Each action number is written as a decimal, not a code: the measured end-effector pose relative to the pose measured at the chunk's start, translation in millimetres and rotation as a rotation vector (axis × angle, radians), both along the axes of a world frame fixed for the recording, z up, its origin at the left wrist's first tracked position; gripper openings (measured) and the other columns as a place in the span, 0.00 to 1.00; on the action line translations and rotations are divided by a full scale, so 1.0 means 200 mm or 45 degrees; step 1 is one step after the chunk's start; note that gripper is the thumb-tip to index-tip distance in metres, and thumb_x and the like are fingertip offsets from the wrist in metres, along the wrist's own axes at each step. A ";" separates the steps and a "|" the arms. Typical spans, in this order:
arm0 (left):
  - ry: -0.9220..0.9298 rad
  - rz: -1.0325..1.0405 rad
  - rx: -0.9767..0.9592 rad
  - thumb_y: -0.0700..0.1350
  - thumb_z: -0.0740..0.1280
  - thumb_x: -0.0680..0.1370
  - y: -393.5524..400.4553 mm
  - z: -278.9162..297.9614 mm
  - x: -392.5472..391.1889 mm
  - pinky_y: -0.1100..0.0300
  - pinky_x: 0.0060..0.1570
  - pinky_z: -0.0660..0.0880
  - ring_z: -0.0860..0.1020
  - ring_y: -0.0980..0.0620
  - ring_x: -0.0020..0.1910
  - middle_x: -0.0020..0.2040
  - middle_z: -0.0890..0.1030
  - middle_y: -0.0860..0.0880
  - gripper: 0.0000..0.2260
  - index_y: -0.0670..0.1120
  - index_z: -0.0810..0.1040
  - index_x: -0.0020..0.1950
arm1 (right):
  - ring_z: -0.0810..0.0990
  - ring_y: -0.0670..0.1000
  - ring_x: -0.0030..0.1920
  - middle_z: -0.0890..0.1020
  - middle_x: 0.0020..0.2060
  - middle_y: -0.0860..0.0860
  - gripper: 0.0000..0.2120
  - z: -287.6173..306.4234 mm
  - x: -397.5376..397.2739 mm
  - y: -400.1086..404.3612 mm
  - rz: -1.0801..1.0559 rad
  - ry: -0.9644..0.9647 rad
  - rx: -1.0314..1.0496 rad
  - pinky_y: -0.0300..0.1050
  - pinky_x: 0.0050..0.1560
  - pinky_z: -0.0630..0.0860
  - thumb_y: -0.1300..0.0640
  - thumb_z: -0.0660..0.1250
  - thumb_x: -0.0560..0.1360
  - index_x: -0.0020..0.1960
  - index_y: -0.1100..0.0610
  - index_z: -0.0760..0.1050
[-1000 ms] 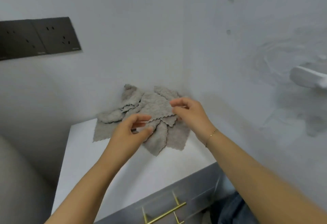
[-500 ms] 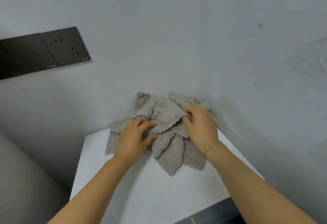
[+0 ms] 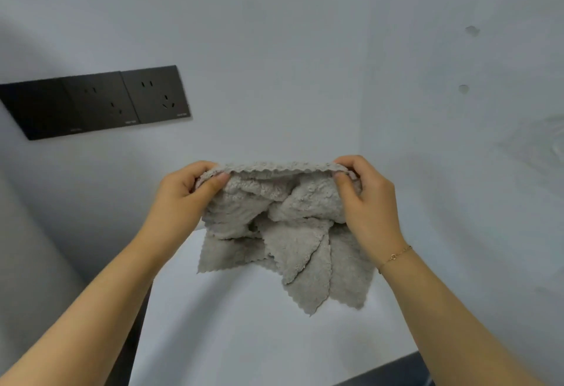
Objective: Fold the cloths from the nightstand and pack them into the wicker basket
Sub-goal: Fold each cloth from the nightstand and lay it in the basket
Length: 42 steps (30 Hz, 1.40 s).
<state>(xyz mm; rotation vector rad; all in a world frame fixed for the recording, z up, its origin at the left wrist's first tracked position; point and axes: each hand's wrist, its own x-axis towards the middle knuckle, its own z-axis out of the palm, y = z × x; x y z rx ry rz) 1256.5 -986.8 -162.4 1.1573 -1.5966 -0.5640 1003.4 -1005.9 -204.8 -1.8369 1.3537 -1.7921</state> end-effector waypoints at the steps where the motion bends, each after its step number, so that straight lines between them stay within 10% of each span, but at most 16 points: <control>1: 0.033 0.007 0.002 0.42 0.66 0.79 0.02 0.04 0.02 0.67 0.36 0.74 0.77 0.58 0.35 0.35 0.82 0.54 0.06 0.48 0.82 0.45 | 0.75 0.39 0.36 0.77 0.35 0.39 0.02 0.02 0.00 0.02 0.013 -0.027 -0.007 0.32 0.39 0.69 0.57 0.67 0.78 0.48 0.52 0.78; 19: 0.168 0.176 0.118 0.50 0.63 0.80 0.11 0.50 0.44 0.69 0.38 0.76 0.82 0.60 0.38 0.41 0.85 0.54 0.11 0.47 0.83 0.49 | 0.75 0.41 0.31 0.80 0.35 0.51 0.03 0.59 0.10 -0.04 0.329 -0.385 0.186 0.36 0.26 0.73 0.63 0.69 0.76 0.49 0.61 0.81; 28: 0.254 0.136 -0.020 0.51 0.62 0.82 0.10 0.60 0.50 0.65 0.44 0.73 0.80 0.60 0.41 0.42 0.84 0.55 0.12 0.50 0.82 0.46 | 0.81 0.45 0.41 0.83 0.39 0.50 0.01 0.79 0.15 -0.03 0.388 -0.436 0.072 0.35 0.46 0.77 0.60 0.71 0.75 0.46 0.56 0.80; 36: 0.192 0.071 0.069 0.51 0.62 0.80 0.46 0.33 0.49 0.60 0.53 0.75 0.81 0.56 0.45 0.44 0.85 0.52 0.12 0.52 0.85 0.46 | 0.82 0.46 0.40 0.84 0.39 0.50 0.09 0.62 0.04 0.31 0.640 -0.303 0.351 0.35 0.43 0.78 0.56 0.70 0.72 0.49 0.60 0.80; 42: -0.333 -0.096 0.320 0.59 0.61 0.80 0.81 -0.25 0.53 0.53 0.50 0.76 0.80 0.51 0.43 0.41 0.82 0.49 0.16 0.50 0.81 0.44 | 0.84 0.51 0.43 0.85 0.39 0.56 0.02 0.10 -0.09 0.61 0.687 0.092 0.820 0.32 0.45 0.77 0.59 0.73 0.68 0.39 0.56 0.83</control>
